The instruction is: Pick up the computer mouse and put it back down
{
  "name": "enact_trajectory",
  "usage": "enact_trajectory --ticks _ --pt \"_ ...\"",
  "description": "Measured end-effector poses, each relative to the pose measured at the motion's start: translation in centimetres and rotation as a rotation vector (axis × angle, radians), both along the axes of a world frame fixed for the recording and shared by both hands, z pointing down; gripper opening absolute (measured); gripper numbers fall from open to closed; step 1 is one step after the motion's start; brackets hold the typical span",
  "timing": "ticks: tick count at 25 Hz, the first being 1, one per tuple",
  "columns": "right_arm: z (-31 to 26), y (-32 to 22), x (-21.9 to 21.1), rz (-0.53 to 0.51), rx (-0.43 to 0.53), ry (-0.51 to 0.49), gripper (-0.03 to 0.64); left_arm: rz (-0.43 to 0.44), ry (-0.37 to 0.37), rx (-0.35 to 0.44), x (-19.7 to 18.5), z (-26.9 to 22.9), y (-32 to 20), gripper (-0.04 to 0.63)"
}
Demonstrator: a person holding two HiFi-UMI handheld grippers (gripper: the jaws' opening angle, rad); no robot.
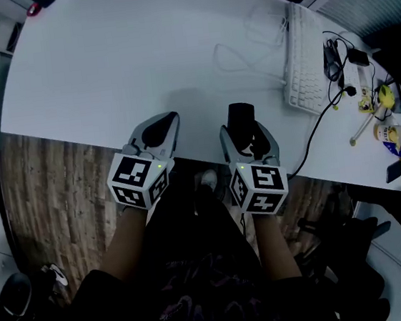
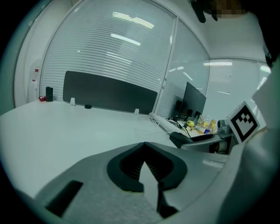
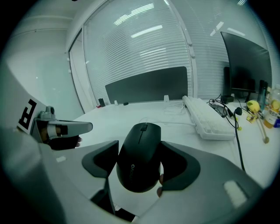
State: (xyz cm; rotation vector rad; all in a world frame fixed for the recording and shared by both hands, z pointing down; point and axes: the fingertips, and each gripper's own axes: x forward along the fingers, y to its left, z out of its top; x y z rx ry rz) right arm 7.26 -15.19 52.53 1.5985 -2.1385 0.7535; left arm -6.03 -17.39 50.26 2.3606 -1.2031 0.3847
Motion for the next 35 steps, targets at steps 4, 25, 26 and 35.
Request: enact_trajectory --ticks 4,25,26,35 --pt "1.6 0.3 -0.1 0.003 -0.031 -0.001 0.31 0.005 -0.001 -0.033 0.0 1.7 0.3 0.002" --pt "6.8 1.5 -0.9 -0.003 -0.165 0.011 0.31 0.011 0.008 -0.121 0.1 6.0 0.5 0.002" --pt "7.0 1.5 -1.0 -0.003 -0.171 0.012 0.31 0.013 0.009 -0.124 0.2 6.1 0.5 0.002" --pt "8.2 1.8 -1.2 -0.005 -0.21 0.028 0.309 0.003 0.013 -0.133 -0.4 6.6 0.4 0.002"
